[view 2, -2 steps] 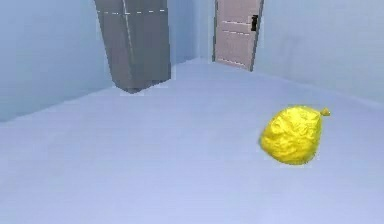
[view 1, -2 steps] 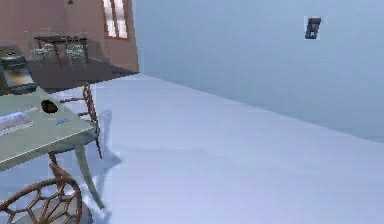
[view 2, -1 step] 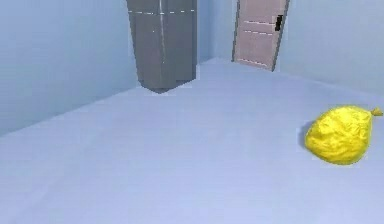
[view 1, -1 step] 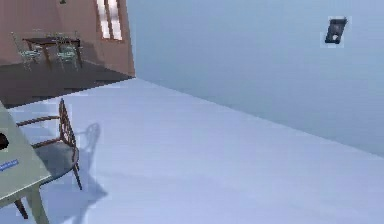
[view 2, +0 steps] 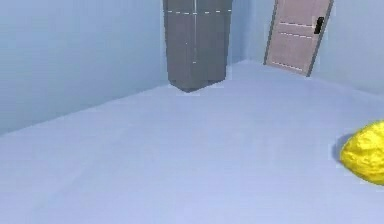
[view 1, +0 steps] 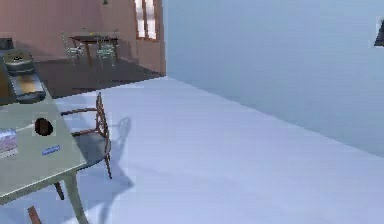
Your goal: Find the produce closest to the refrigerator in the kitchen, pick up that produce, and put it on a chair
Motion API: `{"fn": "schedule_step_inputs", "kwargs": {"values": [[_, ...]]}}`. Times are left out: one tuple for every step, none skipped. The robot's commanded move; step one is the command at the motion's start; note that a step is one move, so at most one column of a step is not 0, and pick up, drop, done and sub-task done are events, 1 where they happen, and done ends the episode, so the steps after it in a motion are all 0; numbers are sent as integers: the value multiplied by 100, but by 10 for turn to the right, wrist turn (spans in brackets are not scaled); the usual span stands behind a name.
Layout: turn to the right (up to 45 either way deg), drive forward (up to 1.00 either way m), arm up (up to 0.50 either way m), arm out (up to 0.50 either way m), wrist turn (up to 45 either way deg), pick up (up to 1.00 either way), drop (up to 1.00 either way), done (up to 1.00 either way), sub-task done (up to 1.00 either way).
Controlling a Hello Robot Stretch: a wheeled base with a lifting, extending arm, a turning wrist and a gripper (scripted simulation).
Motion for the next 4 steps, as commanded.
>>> {"fn": "schedule_step_inputs", "kwargs": {"values": [[0,55,0,0,0,0,0,0,0],[-450,0,0,0,0,0,0,0,0],[-450,0,0,0,0,0,0,0,0],[-450,0,0,0,0,0,0,0,0]]}}
